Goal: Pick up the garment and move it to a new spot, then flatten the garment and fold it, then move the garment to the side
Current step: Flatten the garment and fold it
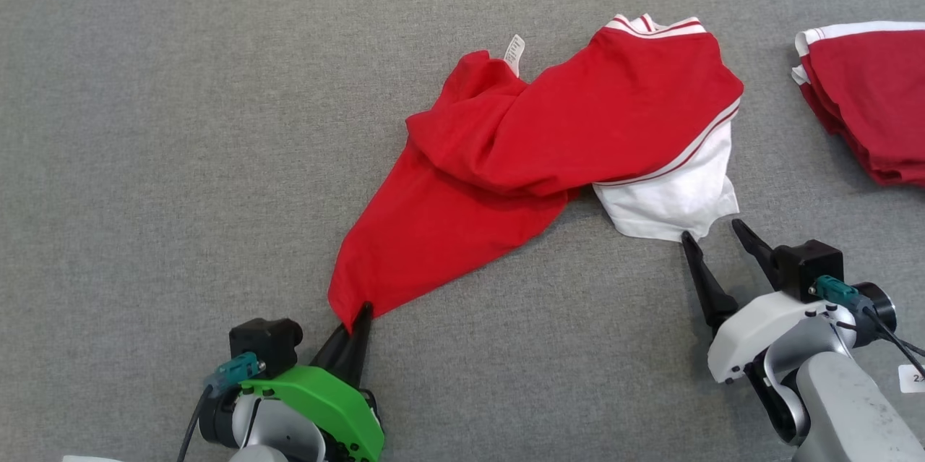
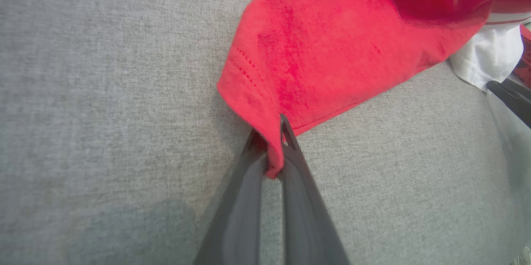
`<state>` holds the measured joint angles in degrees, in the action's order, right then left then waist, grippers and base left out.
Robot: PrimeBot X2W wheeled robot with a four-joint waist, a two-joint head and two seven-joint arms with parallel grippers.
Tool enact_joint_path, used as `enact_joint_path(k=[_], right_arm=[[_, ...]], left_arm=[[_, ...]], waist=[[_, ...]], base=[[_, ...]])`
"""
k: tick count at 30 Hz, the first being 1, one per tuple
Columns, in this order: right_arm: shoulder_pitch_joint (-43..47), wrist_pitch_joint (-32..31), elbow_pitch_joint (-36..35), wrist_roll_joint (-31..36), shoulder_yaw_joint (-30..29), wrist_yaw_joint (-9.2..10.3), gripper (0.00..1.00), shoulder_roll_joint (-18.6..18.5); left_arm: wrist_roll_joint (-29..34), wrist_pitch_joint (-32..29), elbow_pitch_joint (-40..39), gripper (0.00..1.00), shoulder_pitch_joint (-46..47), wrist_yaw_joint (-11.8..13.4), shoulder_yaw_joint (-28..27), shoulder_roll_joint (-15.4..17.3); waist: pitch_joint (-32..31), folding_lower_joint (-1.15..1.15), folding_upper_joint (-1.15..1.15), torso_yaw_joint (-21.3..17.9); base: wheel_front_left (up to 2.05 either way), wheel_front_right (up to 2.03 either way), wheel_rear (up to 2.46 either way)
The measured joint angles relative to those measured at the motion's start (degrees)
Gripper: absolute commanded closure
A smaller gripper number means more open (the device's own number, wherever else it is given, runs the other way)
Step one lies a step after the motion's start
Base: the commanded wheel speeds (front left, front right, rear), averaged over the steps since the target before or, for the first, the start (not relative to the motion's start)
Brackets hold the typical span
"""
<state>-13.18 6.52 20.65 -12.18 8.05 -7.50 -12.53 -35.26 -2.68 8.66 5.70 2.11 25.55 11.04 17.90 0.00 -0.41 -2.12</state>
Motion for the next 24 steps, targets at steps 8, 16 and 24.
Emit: enact_joint_path(k=[8,16,24], right_arm=[[-0.71,-1.41,-1.22,0.91,-1.4,0.0,0.0,-0.62],[0.67,-2.01,-4.23,2.05,-1.63,0.0,0.0,-0.18],[1.14,-3.38,-5.88,2.98,-0.24,0.0,0.24,0.23]], left_arm=[[-0.19,0.33,0.16,1.0,0.54,0.0,0.22,-0.01],[-0.42,0.96,0.69,1.0,0.76,0.1,0.34,-0.2],[-0.44,1.24,0.76,1.0,0.93,0.25,0.53,-0.12]], waist=[[0.48,0.0,0.0,0.5],[0.23,0.0,0.0,0.92],[0.47,0.0,0.0,0.52]], base=[[0.0,0.0,0.0],[0.0,0.0,0.0],[0.0,0.0,0.0]])
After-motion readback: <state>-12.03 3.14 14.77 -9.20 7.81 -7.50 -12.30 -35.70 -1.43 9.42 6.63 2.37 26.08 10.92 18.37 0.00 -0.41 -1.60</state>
